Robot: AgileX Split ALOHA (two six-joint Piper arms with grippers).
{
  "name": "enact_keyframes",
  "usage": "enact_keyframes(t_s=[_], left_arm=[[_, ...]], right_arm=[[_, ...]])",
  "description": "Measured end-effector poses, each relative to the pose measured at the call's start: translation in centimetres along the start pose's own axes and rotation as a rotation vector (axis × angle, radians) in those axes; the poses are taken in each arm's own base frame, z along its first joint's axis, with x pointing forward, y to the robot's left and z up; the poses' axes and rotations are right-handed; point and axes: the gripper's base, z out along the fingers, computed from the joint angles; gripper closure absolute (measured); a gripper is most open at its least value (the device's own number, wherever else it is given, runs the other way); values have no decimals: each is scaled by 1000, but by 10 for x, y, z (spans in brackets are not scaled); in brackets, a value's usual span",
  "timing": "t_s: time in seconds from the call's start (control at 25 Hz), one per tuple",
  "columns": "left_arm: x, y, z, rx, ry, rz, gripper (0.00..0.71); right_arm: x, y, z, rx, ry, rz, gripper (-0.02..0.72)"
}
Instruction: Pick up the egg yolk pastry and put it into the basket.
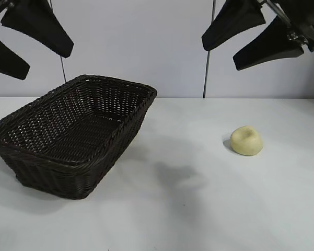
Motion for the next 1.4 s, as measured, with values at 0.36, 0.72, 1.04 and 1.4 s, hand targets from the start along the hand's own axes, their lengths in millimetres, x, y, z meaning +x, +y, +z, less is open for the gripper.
enact_keyframes(t_s=[0.36,0.72,1.04,1.4], left_arm=[[0,0,0,0,-1,-1,117],[-4,2,0,-16,-41,-61,117],[1,2,0,-23,8,-687,117],[10,14,-2,-201,20,-992,117]], right_arm=[[1,1,0,-7,12,0,227],[1,1,0,-8,14,0,227],[1,1,0,-8,14,0,227],[1,1,0,-9,15,0,227]])
